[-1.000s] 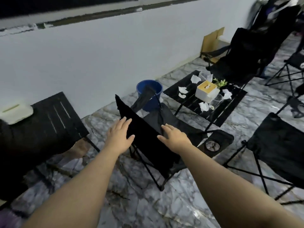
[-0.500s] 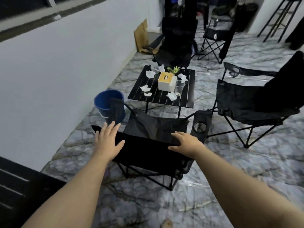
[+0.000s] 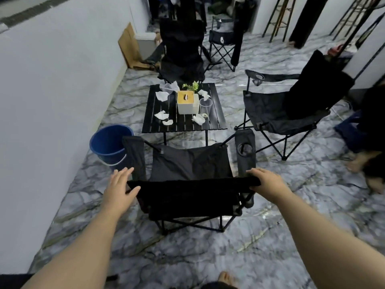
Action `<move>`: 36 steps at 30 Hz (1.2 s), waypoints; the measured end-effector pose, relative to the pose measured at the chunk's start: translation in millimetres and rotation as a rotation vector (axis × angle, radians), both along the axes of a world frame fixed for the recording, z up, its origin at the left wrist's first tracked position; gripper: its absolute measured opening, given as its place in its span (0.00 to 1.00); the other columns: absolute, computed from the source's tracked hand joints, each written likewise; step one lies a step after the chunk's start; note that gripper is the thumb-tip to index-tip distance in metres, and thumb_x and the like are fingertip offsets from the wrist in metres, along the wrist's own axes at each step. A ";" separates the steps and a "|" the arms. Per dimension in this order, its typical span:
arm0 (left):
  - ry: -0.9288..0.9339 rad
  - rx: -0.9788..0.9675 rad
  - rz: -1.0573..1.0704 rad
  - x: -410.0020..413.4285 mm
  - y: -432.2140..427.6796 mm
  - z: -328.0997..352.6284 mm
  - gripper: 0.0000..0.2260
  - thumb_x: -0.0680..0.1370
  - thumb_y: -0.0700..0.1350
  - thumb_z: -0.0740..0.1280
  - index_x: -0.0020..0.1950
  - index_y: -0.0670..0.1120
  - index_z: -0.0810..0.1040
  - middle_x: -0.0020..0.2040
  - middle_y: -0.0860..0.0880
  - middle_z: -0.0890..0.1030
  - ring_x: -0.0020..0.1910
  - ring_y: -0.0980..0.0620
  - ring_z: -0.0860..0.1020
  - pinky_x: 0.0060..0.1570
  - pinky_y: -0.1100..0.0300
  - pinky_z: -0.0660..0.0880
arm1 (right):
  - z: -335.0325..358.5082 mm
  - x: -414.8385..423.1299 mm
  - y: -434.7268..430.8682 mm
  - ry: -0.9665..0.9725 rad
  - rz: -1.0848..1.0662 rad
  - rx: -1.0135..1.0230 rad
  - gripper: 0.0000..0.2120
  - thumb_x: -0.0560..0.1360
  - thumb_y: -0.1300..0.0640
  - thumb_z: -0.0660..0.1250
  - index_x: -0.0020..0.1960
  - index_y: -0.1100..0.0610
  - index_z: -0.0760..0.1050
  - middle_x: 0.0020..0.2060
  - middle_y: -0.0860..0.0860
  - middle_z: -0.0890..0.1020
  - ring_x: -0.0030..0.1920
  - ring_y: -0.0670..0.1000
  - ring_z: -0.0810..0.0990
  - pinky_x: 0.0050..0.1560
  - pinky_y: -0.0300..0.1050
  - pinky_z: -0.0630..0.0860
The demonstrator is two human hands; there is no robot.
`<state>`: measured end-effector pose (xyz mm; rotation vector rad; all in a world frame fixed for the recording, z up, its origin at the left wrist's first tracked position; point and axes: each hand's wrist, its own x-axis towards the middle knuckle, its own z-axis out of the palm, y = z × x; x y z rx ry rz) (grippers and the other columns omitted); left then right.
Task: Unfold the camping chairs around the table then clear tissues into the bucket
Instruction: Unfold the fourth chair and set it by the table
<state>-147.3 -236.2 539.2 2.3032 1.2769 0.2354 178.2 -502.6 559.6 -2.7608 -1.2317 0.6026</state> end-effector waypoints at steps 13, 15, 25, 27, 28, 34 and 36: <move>-0.458 -0.550 0.299 21.2 7.0 -40.6 0.17 0.71 0.24 0.65 0.57 0.36 0.72 0.53 0.36 0.76 0.54 0.43 0.73 0.58 0.51 0.72 | -49.8 18.6 -24.0 0.605 -0.632 0.527 0.09 0.73 0.70 0.67 0.49 0.60 0.74 0.44 0.53 0.79 0.54 0.56 0.78 0.50 0.49 0.70; -0.420 -0.532 0.292 28.6 10.9 -41.1 0.12 0.71 0.24 0.65 0.49 0.37 0.74 0.49 0.38 0.77 0.52 0.42 0.74 0.49 0.65 0.75 | -53.7 28.7 -18.5 0.569 -0.564 0.501 0.09 0.72 0.70 0.67 0.44 0.58 0.73 0.40 0.52 0.80 0.50 0.57 0.79 0.49 0.51 0.71; -0.206 -0.296 0.378 74.7 43.7 -46.0 0.05 0.73 0.37 0.70 0.47 0.44 0.77 0.43 0.38 0.80 0.44 0.38 0.77 0.42 0.47 0.72 | -47.5 73.3 22.7 0.476 -0.525 0.524 0.16 0.72 0.69 0.68 0.38 0.49 0.69 0.37 0.46 0.79 0.41 0.46 0.75 0.41 0.34 0.68; -0.206 -0.300 0.367 77.7 53.1 -41.4 0.06 0.72 0.36 0.70 0.47 0.43 0.77 0.43 0.37 0.80 0.44 0.38 0.78 0.42 0.49 0.70 | -46.1 77.6 30.0 0.486 -0.529 0.537 0.18 0.73 0.68 0.68 0.38 0.47 0.68 0.37 0.46 0.78 0.40 0.44 0.74 0.39 0.32 0.67; -0.198 -0.300 0.359 77.7 57.9 -39.2 0.06 0.72 0.37 0.70 0.47 0.43 0.77 0.43 0.37 0.80 0.44 0.38 0.78 0.42 0.49 0.70 | -45.7 79.3 33.6 0.485 -0.526 0.534 0.18 0.73 0.68 0.68 0.38 0.47 0.67 0.37 0.46 0.78 0.40 0.46 0.74 0.40 0.34 0.67; -0.175 -0.268 0.320 84.7 82.0 -26.6 0.06 0.71 0.37 0.71 0.46 0.44 0.77 0.41 0.40 0.79 0.41 0.42 0.76 0.37 0.52 0.68 | -44.9 79.5 54.0 0.481 -0.527 0.517 0.16 0.74 0.68 0.67 0.37 0.50 0.67 0.36 0.48 0.77 0.39 0.44 0.73 0.38 0.38 0.66; -0.188 -0.299 0.314 82.7 86.2 -26.8 0.07 0.70 0.36 0.72 0.44 0.45 0.77 0.41 0.40 0.79 0.41 0.43 0.76 0.37 0.52 0.69 | -45.0 75.9 58.1 0.496 -0.542 0.524 0.16 0.74 0.70 0.66 0.38 0.50 0.68 0.36 0.46 0.77 0.40 0.39 0.72 0.39 0.43 0.67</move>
